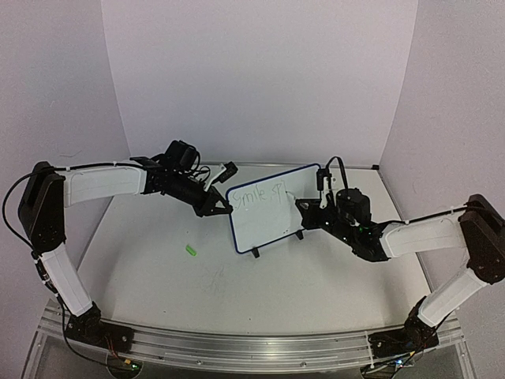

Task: Write a sentence on the whiteboard

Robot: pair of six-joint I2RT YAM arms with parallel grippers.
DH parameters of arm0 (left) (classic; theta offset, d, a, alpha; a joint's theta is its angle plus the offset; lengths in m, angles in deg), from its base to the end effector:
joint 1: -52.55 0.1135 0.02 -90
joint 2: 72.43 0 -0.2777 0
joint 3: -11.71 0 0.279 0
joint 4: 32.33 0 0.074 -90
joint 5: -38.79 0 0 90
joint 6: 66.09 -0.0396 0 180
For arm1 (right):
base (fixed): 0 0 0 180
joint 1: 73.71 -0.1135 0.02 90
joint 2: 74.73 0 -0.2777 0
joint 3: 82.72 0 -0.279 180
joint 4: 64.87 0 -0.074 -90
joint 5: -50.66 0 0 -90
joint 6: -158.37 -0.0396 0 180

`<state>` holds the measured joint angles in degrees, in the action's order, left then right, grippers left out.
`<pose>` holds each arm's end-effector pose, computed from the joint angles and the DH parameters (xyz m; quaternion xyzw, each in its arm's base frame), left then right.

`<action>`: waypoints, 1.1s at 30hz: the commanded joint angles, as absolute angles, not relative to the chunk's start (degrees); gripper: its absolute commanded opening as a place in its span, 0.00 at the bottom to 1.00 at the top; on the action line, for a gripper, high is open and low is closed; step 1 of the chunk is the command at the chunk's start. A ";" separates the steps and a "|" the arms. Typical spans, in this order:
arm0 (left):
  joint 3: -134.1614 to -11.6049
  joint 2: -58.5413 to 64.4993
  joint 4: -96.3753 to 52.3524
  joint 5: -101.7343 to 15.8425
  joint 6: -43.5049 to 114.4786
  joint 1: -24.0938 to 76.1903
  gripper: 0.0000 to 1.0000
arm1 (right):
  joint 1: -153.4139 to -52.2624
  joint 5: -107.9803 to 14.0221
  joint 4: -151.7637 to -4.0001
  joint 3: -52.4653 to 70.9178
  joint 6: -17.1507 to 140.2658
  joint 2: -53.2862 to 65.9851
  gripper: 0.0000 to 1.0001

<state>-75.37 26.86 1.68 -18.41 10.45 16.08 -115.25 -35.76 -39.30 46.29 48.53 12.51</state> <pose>0.3184 -0.2620 0.2511 0.4711 0.7626 -0.3281 0.2982 0.2585 0.2257 0.2049 -0.1253 0.7595 0.3049 0.5608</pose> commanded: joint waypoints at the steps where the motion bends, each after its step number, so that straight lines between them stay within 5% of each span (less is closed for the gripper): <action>1: -76.30 28.12 5.82 -21.66 8.47 15.63 0.00 | -115.29 -35.73 -38.06 45.14 48.40 11.99 0.00; 33: -76.30 28.22 5.85 -21.58 8.51 15.61 0.00 | -115.28 -34.15 -35.64 42.87 50.29 12.06 0.00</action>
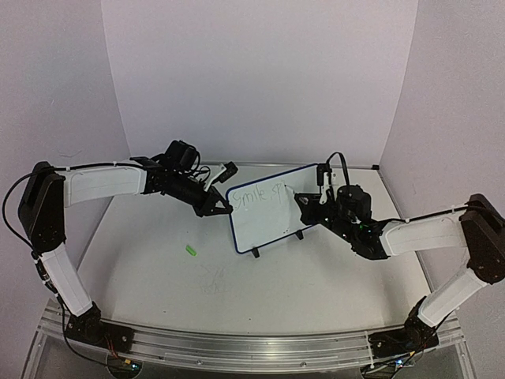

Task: Write a sentence on the whiteboard

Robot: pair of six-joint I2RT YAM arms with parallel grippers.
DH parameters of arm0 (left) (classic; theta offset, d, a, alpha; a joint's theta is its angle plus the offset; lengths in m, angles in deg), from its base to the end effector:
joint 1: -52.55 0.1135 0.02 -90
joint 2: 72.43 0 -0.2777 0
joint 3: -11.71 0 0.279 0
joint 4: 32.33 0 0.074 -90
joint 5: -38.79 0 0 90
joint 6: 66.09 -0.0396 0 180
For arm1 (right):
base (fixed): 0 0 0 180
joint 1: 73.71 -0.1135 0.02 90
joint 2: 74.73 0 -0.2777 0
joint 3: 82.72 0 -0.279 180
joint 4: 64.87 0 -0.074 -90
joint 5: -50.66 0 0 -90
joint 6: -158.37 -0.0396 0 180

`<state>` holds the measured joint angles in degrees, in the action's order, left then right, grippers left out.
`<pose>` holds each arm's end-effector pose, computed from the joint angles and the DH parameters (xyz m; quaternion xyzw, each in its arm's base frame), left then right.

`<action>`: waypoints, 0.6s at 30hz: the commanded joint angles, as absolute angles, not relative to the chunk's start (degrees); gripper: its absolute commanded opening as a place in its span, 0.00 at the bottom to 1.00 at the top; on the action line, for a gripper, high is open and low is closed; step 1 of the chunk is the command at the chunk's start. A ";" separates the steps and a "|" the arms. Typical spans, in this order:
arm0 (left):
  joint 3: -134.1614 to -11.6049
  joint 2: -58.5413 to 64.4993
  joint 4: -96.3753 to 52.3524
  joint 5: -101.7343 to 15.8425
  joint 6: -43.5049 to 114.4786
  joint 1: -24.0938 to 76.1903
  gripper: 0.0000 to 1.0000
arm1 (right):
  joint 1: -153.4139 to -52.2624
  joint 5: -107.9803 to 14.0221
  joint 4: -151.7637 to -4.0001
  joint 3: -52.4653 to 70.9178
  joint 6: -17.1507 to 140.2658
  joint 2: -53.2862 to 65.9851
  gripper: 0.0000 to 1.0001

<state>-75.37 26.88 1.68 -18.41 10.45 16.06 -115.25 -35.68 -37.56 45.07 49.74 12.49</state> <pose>0.3183 -0.2621 0.2510 0.4712 0.7625 -0.3281 0.2980 0.2618 0.2286 0.2156 -0.1289 0.7418 0.3089 0.5811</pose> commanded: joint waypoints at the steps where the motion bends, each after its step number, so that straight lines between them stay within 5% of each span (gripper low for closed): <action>1: -76.30 28.23 5.85 -21.59 8.51 15.63 0.00 | -115.28 -33.90 -35.67 42.84 50.22 12.17 0.00; 18: -76.30 27.97 5.88 -21.68 8.48 15.63 0.00 | -115.28 -33.04 -35.63 45.55 49.44 8.77 0.00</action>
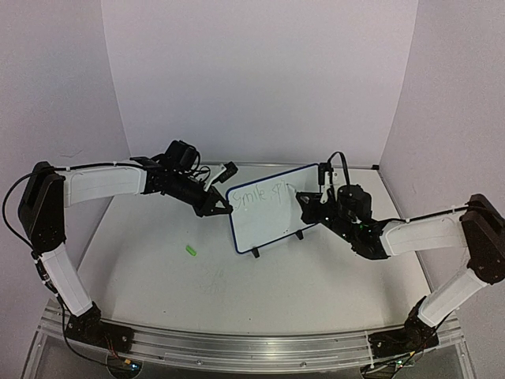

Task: Write a sentence on the whiteboard

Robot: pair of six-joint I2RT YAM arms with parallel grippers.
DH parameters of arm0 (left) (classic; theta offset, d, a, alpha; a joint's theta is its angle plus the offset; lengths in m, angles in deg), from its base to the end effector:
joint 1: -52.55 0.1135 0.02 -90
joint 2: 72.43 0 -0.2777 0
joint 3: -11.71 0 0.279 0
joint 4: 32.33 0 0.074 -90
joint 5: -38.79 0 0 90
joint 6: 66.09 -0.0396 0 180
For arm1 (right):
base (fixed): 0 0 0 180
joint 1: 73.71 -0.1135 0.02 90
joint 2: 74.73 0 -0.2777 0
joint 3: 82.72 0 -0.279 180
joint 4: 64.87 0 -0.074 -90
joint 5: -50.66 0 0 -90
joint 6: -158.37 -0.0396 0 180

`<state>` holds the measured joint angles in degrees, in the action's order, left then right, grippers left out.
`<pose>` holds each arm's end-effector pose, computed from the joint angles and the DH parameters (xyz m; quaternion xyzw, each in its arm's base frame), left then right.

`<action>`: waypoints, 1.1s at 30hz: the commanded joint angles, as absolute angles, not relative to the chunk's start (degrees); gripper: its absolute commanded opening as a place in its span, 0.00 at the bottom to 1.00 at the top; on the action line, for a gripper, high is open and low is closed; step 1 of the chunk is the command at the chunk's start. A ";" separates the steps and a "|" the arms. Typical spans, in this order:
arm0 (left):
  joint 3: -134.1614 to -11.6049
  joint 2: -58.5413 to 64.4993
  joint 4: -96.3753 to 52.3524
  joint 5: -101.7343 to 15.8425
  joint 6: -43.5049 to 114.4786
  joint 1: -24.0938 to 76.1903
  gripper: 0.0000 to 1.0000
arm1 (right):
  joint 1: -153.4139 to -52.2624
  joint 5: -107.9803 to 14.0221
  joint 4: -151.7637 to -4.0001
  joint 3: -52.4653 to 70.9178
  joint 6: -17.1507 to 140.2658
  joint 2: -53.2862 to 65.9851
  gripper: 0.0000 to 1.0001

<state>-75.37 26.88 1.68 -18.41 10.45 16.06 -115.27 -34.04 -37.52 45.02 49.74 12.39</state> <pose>0.3183 -0.2621 0.2510 0.4712 0.7625 -0.3281 0.2980 0.2624 0.2278 0.2166 -0.1194 0.7422 0.3002 0.5872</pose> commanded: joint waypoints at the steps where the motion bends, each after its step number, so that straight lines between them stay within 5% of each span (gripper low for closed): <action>1: -76.30 27.98 5.88 -21.74 8.42 15.63 0.00 | -115.28 -32.77 -35.63 46.30 49.35 8.06 0.00; 33: -76.30 27.95 5.90 -21.71 8.37 15.55 0.00 | -115.28 -31.92 -35.88 43.79 50.58 12.96 0.00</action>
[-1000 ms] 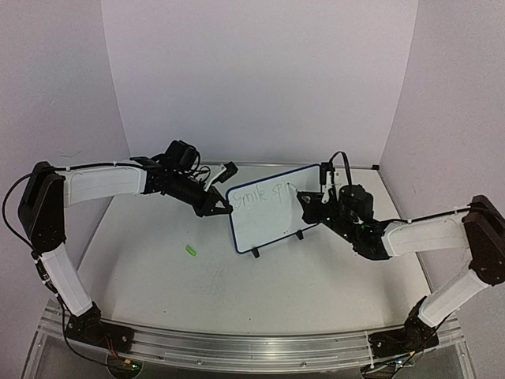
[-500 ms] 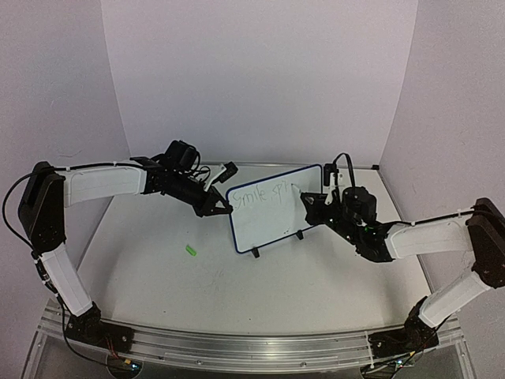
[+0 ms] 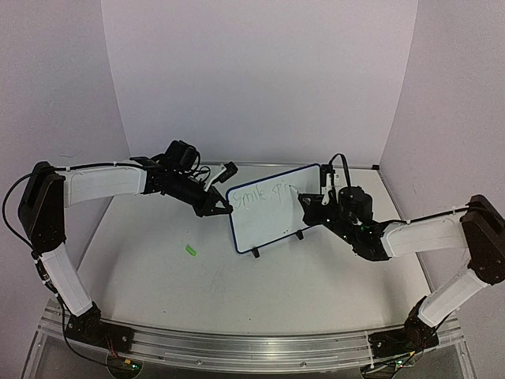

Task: Write a sentence on the whiteboard

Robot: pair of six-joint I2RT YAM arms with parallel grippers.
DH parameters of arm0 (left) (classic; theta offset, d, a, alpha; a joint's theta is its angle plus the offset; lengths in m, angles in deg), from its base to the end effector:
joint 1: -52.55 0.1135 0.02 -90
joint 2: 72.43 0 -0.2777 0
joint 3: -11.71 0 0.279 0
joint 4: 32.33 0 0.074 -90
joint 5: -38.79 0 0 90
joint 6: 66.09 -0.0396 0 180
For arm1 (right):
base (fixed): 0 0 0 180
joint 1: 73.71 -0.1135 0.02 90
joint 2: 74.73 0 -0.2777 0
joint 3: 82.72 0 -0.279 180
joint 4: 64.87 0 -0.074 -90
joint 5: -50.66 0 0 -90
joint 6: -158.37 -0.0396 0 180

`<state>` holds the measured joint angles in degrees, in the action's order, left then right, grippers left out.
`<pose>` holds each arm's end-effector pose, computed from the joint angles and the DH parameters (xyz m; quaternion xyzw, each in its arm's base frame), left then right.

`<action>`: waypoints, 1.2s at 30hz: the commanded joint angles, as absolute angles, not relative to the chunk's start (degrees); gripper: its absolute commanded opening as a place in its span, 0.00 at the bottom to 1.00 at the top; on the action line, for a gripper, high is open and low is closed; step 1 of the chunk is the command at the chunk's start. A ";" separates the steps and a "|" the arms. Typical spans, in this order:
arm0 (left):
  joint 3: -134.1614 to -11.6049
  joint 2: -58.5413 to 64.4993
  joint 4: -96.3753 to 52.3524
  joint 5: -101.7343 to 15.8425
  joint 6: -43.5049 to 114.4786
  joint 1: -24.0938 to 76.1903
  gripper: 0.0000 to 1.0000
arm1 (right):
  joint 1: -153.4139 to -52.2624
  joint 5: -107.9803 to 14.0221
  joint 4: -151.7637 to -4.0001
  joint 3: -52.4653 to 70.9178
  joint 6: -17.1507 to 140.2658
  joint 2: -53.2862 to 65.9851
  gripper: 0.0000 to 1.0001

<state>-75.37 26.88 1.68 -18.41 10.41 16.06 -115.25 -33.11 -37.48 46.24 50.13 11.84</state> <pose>0.3183 -0.2621 0.2510 0.4715 0.7624 -0.3280 0.2981 0.2593 0.2240 0.2125 -0.1175 0.7460 0.2904 0.5876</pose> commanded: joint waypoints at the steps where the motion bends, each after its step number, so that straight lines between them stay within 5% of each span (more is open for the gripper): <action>1: -76.30 27.96 5.90 -21.69 8.39 15.55 0.00 | -115.29 -31.48 -35.87 43.84 50.47 12.95 0.00; 36: -76.34 28.14 6.00 -21.60 8.51 15.55 0.00 | -115.28 -32.46 -34.22 44.08 52.21 12.41 0.00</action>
